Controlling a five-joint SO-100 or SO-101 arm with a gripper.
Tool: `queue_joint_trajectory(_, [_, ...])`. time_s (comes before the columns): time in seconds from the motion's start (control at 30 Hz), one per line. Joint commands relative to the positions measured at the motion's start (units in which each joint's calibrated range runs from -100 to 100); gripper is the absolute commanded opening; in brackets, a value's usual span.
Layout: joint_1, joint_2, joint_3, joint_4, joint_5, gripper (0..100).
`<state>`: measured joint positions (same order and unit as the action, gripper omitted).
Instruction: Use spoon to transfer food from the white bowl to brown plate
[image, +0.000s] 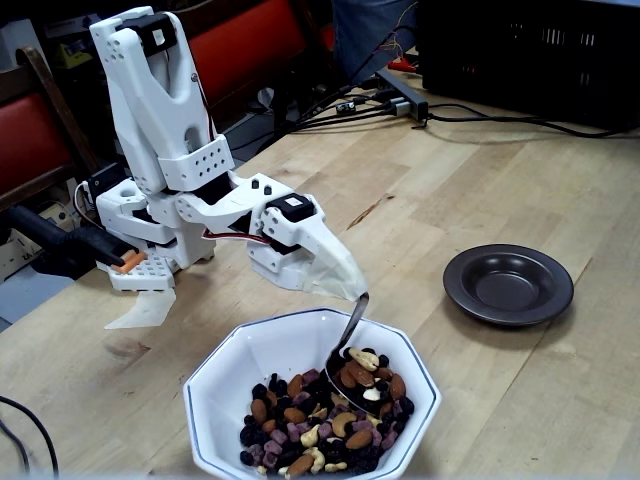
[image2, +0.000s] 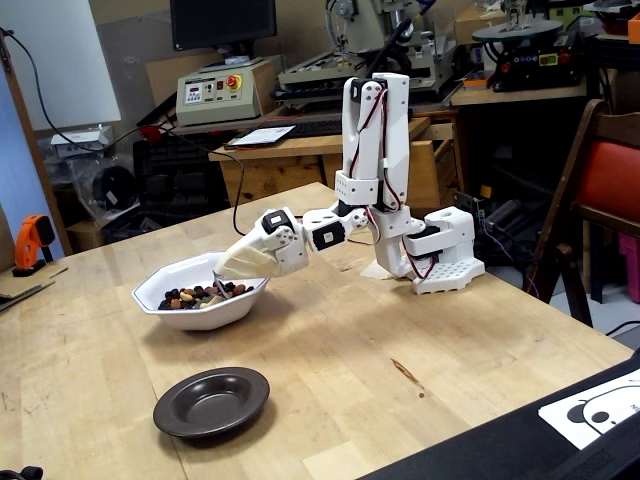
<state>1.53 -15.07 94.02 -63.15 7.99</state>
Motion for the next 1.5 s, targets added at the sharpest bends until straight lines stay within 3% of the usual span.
queue_joint_trajectory(0.0, [-1.16, -1.06, -0.84, -0.88, -2.30, 2])
queue_joint_trajectory(0.33, [-0.94, -1.06, -7.83, -0.49, -4.98, 2])
queue_joint_trajectory(0.77, [8.62, -1.06, -12.78, -0.33, -7.96, 2])
queue_joint_trajectory(1.2, [8.84, -1.15, -13.14, -0.49, -8.16, 2])
queue_joint_trajectory(1.47, [9.06, -1.23, -13.23, -0.57, -11.67, 2])
